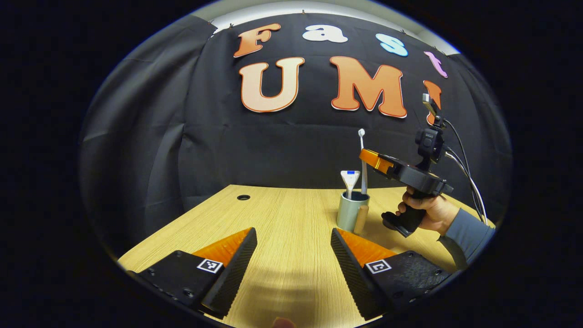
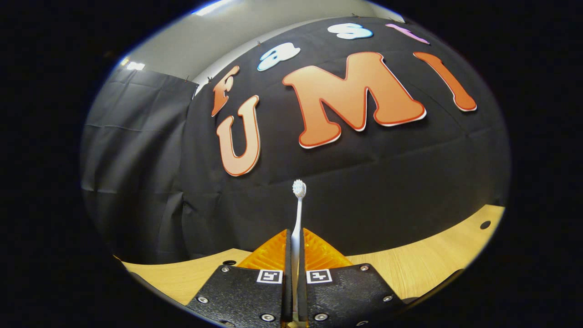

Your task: Put the toothbrush and toothpaste on the desktop into the cup, then pick up the cup and place it on the coaster on the desktop.

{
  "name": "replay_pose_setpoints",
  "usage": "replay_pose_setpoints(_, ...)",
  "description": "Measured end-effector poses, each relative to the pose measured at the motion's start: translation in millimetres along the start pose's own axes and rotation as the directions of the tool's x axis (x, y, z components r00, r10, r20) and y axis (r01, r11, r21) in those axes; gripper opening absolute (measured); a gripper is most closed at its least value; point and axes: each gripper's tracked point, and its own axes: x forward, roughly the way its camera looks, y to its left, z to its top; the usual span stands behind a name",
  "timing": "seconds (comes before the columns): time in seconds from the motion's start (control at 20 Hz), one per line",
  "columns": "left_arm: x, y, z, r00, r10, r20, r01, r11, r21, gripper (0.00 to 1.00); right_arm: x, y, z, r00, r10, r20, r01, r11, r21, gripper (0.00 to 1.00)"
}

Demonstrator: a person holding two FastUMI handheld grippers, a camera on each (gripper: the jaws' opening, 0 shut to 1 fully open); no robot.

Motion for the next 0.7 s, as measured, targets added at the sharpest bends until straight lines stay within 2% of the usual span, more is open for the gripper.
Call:
replay_pose_setpoints(0.35, 8, -10, -22, 0.999, -0.013, -0.05, 0.014, 1.0, 0.009, 0.98, -3, 1, -17, 1.0, 0.016, -0.025, -0.018, 0.997, -0.079, 0.08)
replay_pose_setpoints(0.55, 16, -19, -21, 0.998, -0.033, -0.049, 0.032, 0.999, -0.005, 0.98, -18, 9, -13, 0.994, 0.068, -0.081, -0.077, 0.991, -0.112, 0.14)
replay_pose_setpoints(0.7, 22, -29, -17, 0.998, -0.052, -0.047, 0.052, 0.999, -0.012, 0.98, -29, 9, -3, 0.993, 0.08, -0.091, -0.093, 0.985, -0.145, 0.26)
